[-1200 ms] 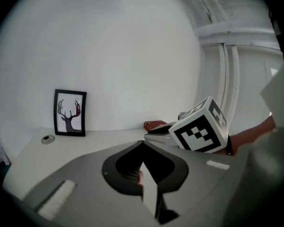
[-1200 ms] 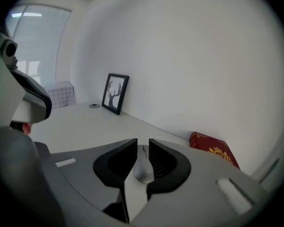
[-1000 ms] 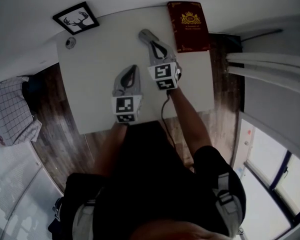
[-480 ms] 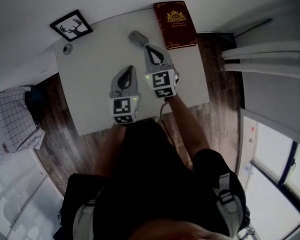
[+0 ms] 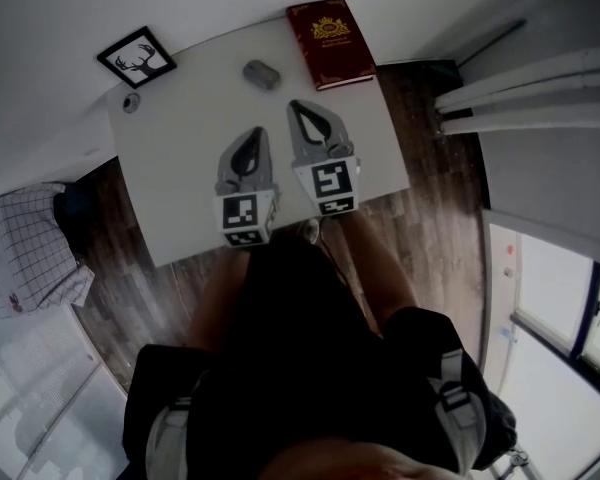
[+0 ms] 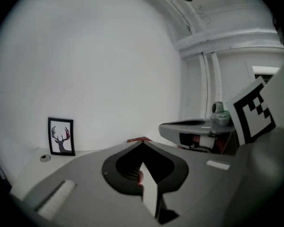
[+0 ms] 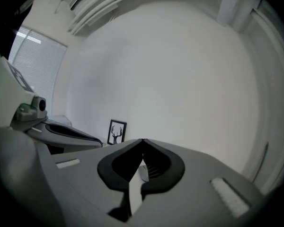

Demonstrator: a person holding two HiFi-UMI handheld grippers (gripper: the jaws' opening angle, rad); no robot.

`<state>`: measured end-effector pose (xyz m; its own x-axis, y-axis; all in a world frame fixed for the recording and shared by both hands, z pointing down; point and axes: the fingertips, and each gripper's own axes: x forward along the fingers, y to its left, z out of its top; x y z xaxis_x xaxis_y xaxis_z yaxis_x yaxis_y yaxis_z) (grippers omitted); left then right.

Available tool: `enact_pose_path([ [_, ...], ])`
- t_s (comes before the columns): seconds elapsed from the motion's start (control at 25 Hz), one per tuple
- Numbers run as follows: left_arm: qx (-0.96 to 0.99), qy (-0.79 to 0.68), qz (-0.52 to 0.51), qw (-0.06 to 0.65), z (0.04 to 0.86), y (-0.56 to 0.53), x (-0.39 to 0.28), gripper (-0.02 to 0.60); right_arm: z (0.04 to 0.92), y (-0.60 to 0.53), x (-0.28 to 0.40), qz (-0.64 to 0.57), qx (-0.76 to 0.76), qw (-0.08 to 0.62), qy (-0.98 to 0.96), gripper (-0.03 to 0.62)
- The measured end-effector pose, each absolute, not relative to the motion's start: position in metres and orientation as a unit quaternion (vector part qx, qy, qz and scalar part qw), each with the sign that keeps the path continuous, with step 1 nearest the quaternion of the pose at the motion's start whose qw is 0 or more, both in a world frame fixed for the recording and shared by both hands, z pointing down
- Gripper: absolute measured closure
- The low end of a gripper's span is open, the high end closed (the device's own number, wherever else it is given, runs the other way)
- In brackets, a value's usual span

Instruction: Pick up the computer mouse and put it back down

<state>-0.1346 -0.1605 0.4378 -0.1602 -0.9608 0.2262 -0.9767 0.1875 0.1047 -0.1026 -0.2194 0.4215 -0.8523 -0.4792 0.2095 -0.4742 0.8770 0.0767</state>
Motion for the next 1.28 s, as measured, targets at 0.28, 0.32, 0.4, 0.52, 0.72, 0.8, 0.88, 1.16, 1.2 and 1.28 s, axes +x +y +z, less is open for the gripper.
enact_pose_path([
  [0.28,0.644,-0.758,0.027,0.099,0.415,-0.152,-0.103,0.581,0.385,-0.202,-0.050,-0.014,0.267,0.076,-0.961,0.580],
  [0.32,0.645,-0.757,0.026,0.095,0.412,-0.150,-0.097,0.581,0.382,-0.200,-0.042,-0.016,0.268,0.073,-0.961,0.580],
  [0.4,0.646,-0.758,0.025,0.088,0.406,-0.146,-0.085,0.581,0.376,-0.194,-0.027,-0.017,0.270,0.066,-0.960,0.580],
  [0.52,0.643,-0.762,0.025,0.079,0.399,-0.139,-0.069,0.581,0.370,-0.185,-0.004,-0.016,0.272,0.056,-0.960,0.580],
  [0.72,0.632,-0.772,0.024,0.061,0.383,-0.122,-0.054,0.581,0.356,-0.171,0.025,-0.014,0.272,0.034,-0.962,0.580],
  [0.8,0.631,-0.773,0.023,0.054,0.375,-0.115,-0.047,0.581,0.350,-0.166,0.034,-0.015,0.275,0.028,-0.961,0.580],
  [0.88,0.633,-0.772,0.023,0.049,0.368,-0.108,-0.040,0.581,0.344,-0.159,0.040,-0.015,0.276,0.022,-0.961,0.580],
  [1.16,0.649,-0.760,0.020,0.029,0.347,-0.101,-0.022,0.581,0.327,-0.142,0.051,-0.018,0.282,0.004,-0.959,0.580],
  [1.2,0.651,-0.758,0.019,0.031,0.349,-0.099,-0.020,0.581,0.326,-0.140,0.052,-0.018,0.285,0.002,-0.958,0.581],
  [1.28,0.657,-0.753,0.016,0.035,0.351,-0.094,-0.015,0.581,0.324,-0.133,0.056,-0.023,0.288,0.006,-0.957,0.580],
])
